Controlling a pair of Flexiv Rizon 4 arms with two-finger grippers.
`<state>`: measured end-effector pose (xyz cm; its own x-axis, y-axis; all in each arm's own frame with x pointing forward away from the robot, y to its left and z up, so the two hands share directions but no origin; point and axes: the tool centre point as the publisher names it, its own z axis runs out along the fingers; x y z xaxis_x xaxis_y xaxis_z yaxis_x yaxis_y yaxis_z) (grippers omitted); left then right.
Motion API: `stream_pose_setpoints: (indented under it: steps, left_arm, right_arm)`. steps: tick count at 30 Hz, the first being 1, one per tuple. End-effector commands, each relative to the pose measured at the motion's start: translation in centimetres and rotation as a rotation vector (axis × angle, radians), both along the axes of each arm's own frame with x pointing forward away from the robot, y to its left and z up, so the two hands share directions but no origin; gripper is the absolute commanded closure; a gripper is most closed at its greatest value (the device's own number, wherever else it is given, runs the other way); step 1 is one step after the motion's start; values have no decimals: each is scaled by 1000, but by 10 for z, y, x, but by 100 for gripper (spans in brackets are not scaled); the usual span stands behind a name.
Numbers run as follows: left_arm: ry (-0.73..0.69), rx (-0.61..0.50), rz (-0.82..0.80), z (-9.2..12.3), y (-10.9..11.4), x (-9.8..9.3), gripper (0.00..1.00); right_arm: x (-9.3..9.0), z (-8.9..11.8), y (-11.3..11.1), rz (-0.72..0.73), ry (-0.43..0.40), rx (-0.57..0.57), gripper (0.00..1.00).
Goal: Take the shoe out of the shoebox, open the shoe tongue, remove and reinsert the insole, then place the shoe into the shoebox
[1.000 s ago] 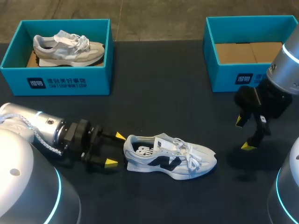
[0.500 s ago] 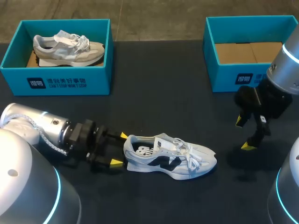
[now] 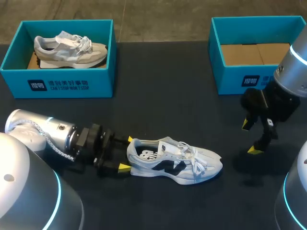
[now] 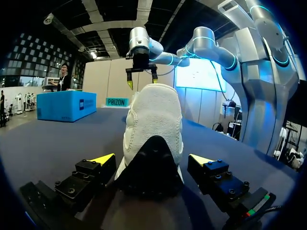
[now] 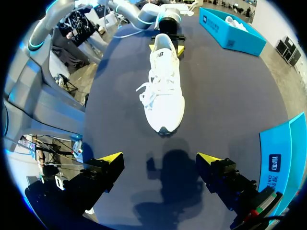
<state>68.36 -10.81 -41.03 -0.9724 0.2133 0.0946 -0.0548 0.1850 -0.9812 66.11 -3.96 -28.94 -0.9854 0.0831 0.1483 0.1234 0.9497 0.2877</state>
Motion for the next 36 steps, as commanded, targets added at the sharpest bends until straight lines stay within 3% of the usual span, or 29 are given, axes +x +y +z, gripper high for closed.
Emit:
stream_pose_setpoints:
  steps: [1, 36]
  left_arm:
    - [2, -6, 3, -4, -5, 0, 0]
    - [18, -16, 17, -12, -43, -12, 0]
  right_arm:
    - [0, -1, 0, 0, 0, -2, 0]
    - [0, -1, 0, 0, 0, -2, 0]
